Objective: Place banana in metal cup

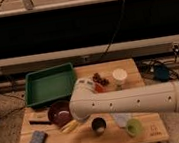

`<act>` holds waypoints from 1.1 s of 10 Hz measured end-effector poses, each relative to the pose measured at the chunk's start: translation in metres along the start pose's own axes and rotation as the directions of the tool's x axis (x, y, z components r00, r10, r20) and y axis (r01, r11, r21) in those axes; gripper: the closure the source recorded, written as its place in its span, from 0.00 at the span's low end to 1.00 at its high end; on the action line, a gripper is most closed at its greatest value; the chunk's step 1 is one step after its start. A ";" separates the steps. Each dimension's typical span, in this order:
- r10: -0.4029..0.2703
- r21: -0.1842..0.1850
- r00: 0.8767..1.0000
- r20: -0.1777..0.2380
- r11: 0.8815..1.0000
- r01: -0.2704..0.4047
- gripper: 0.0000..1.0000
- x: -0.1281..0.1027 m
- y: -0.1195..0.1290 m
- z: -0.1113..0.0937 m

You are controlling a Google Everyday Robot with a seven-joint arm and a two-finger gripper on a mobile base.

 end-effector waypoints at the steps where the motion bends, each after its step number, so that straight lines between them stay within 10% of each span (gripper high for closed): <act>1: -0.002 -0.008 1.000 0.006 1.000 0.002 1.00 -0.003 0.000 -0.008; 9: 0.059 -0.003 0.998 0.021 0.998 -0.059 0.98 -0.046 -0.047 -0.027; 11: 0.062 0.020 0.998 0.013 0.998 -0.062 0.81 -0.050 -0.057 -0.025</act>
